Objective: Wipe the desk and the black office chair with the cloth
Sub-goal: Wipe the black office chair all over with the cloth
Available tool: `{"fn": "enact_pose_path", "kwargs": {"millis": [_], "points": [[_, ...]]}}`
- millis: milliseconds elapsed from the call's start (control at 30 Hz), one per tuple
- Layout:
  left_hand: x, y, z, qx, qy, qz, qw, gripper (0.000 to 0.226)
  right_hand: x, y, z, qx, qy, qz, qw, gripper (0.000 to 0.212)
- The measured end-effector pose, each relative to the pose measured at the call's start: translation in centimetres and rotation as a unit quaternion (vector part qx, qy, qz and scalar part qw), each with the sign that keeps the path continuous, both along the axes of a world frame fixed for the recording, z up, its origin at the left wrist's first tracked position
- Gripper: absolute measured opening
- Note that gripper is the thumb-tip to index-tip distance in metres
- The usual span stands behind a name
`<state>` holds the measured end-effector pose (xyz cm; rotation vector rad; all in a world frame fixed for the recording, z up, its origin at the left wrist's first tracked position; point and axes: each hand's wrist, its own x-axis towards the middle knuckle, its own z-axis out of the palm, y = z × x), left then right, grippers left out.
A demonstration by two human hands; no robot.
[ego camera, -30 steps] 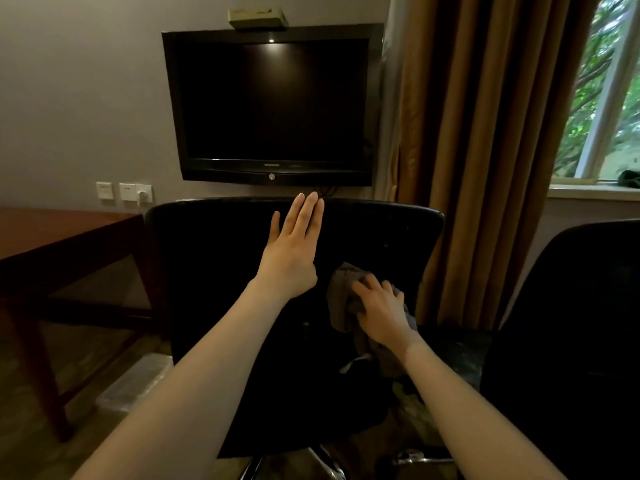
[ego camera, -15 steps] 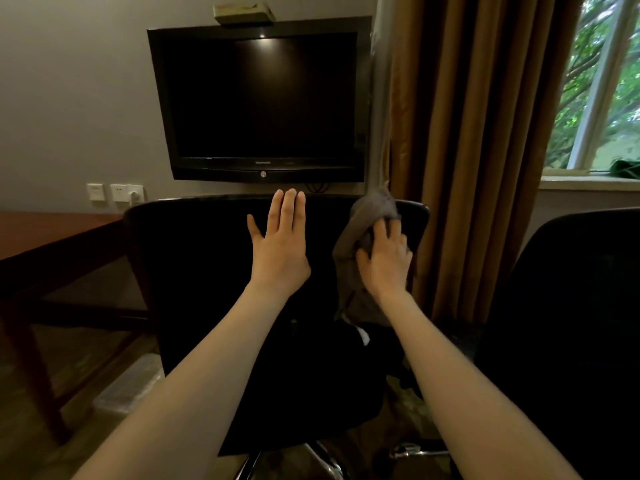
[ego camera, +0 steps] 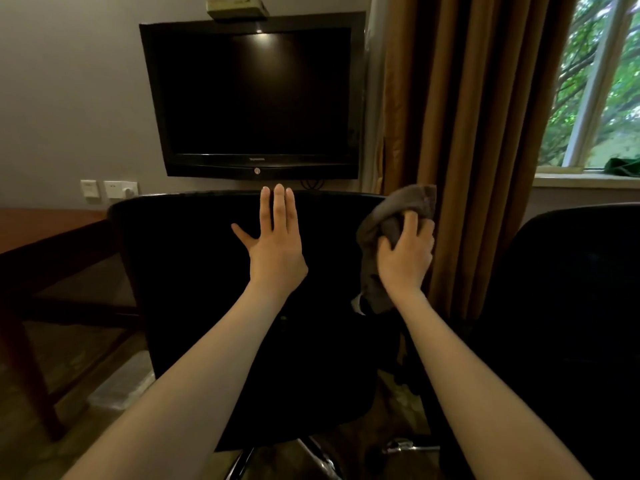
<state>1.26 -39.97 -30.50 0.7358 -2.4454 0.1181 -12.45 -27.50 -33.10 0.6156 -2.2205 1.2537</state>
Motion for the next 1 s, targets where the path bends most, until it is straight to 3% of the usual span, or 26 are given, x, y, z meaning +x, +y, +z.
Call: {"fn": "enact_pose_path", "kwargs": {"millis": [133,200,333,433,567,667,733,800,900,1000], "points": [[-0.5,-0.2,-0.2,0.009,0.007,0.012,1.0,0.092,-0.4,-1.5,0.2,0.033,-0.022,0.054,0.998,0.056],[-0.4,-0.7,-0.4,-0.006,0.009,0.014,1.0,0.094,-0.4,-2.4,-2.5,0.118,-0.026,0.079,0.989,0.051],[-0.2,-0.9,-0.7,-0.033,0.001,0.014,0.999,0.094,1.1,-4.1,-9.5,0.3,-0.079,0.192,0.931,0.05],[-0.1,-1.2,-0.6,-0.034,-0.002,0.007,0.999,0.093,1.7,-4.4,-10.8,0.259,-0.084,0.177,0.946,0.049],[0.2,-1.5,-0.7,-0.031,0.01,-0.013,0.999,0.089,2.3,-3.6,-6.6,0.094,-0.018,0.095,0.991,0.052],[0.9,-2.3,-1.4,-0.066,-0.01,-0.037,0.997,0.083,3.4,-3.2,-2.9,-0.017,0.038,0.058,0.997,0.058],[2.2,-4.0,-2.4,-0.135,-0.08,-0.04,0.987,0.085,3.7,-3.6,-1.9,0.004,0.096,0.03,0.995,0.058],[4.0,-6.0,-3.5,-0.134,-0.136,-0.041,0.981,0.084,3.8,-4.7,-2.5,0.076,0.156,0.043,0.984,0.056],[5.6,-8.0,-4.9,-0.118,-0.154,-0.031,0.98,0.074,3.7,-7.0,-6.0,0.187,0.205,0.089,0.957,0.055],[5.8,-9.2,-6.8,-0.13,-0.158,-0.021,0.979,0.071,3.9,-9.4,-10.5,0.256,0.215,0.089,0.938,0.071]]}}
